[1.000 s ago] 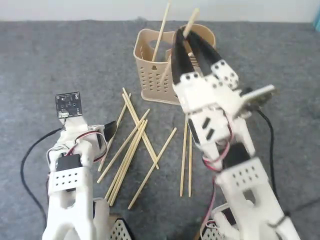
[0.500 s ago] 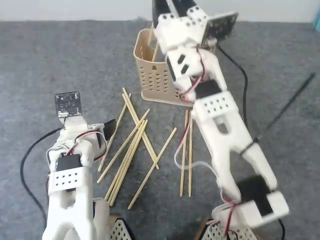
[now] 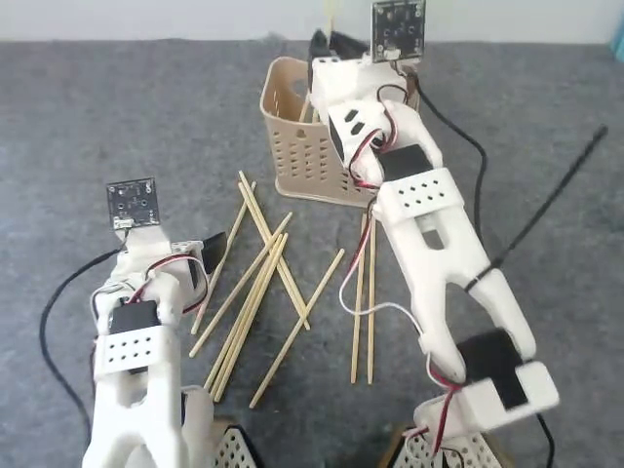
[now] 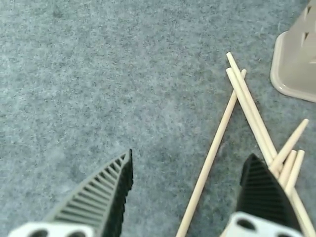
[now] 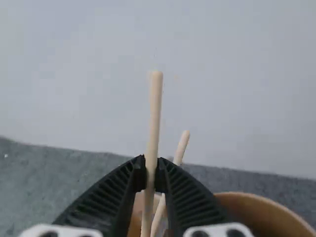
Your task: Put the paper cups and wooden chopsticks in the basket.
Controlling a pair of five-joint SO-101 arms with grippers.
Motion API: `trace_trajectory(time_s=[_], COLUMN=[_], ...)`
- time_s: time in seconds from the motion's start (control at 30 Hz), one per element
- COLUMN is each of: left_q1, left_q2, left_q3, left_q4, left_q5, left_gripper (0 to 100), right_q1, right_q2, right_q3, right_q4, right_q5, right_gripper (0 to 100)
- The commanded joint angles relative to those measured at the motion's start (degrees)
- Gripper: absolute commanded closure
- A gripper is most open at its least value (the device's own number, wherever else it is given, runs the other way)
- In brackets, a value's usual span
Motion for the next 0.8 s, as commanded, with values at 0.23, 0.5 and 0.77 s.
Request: trace_trajectory(time_s=[0.23, 0.5, 0.77], left_q1=[-0.09, 0.0, 3.34], left_q2=[0.26, 0.26, 0.35], left_q3=[-0.31, -0.31, -0.84], left_q4=[-1.58, -1.14, 2.46], left_q5=[-0.62, -0.62, -0.62], left_gripper=[67, 67, 67], right_q1=[-1.98, -1.71, 2.33], right_q2=[-23.52, -41.98, -56.75], right_q3=[-3.69, -3.34, 14.51], right_q4=[28.53, 46.37, 76.35], right_q5=[-0.7, -2.37, -10.9], right_gripper=[80.1, 80.1, 81.3])
